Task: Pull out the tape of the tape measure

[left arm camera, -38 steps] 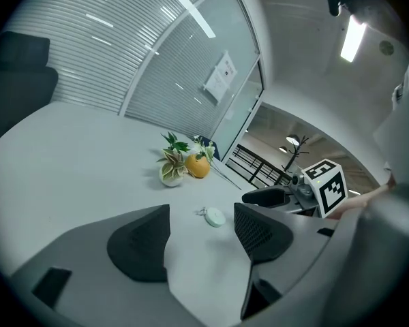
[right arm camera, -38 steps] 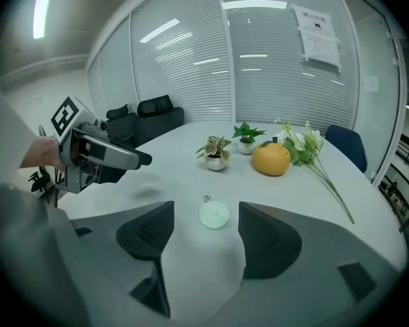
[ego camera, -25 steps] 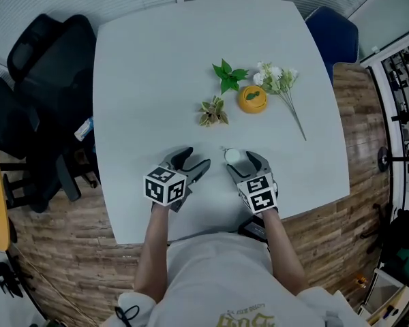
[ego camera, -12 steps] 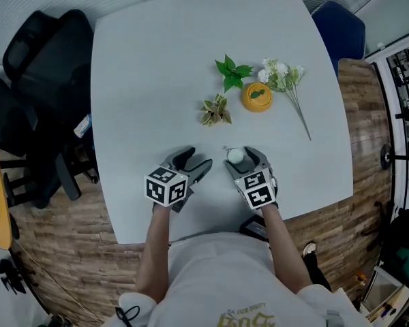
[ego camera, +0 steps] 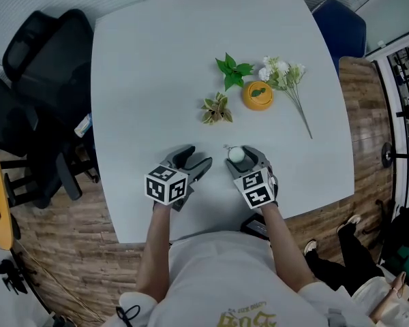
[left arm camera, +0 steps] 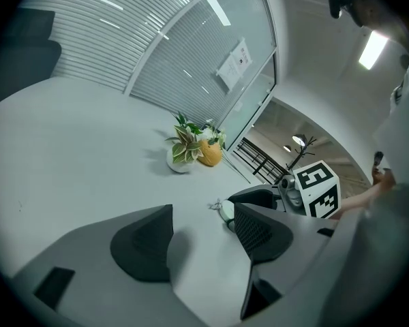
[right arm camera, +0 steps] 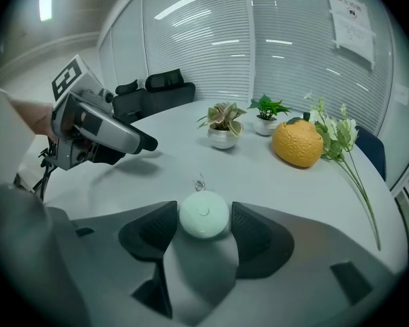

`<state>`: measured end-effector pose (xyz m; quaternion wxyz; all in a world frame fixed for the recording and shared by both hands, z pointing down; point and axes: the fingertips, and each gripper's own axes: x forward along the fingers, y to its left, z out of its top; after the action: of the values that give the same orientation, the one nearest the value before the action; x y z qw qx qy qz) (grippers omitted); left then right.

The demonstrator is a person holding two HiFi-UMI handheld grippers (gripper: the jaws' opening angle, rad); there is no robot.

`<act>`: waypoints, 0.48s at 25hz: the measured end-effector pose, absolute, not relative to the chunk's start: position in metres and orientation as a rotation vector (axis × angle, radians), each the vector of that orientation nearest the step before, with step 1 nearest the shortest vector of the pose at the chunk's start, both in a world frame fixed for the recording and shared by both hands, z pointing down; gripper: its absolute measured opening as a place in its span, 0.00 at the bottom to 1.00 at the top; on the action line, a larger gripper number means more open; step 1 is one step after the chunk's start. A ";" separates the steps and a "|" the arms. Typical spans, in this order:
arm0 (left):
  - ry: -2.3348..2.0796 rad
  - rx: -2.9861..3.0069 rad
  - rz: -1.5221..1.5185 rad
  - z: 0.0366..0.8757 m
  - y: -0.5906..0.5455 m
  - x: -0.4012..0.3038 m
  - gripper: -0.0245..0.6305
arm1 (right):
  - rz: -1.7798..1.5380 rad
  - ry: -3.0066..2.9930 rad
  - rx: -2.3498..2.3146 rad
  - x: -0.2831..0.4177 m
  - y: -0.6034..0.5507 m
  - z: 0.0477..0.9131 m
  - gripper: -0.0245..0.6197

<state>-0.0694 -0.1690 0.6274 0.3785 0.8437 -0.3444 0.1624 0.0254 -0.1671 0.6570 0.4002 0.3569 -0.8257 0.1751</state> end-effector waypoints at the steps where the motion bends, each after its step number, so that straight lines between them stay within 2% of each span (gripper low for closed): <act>1: -0.877 2.156 0.416 0.627 -0.168 -0.069 0.47 | 0.442 -2.089 0.898 0.025 -0.167 0.657 0.45; 6: -0.868 2.162 0.421 0.626 -0.166 -0.065 0.47 | 0.437 -2.092 0.889 0.023 -0.165 0.655 0.40; 12: -0.874 2.165 0.421 0.623 -0.166 -0.065 0.47 | 0.452 -2.090 0.866 0.024 -0.165 0.656 0.39</act>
<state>-0.0645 -0.1655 0.6231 0.3749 0.8460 -0.3415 0.1645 0.0244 -0.1652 0.6562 0.4052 0.3430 -0.8283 0.1790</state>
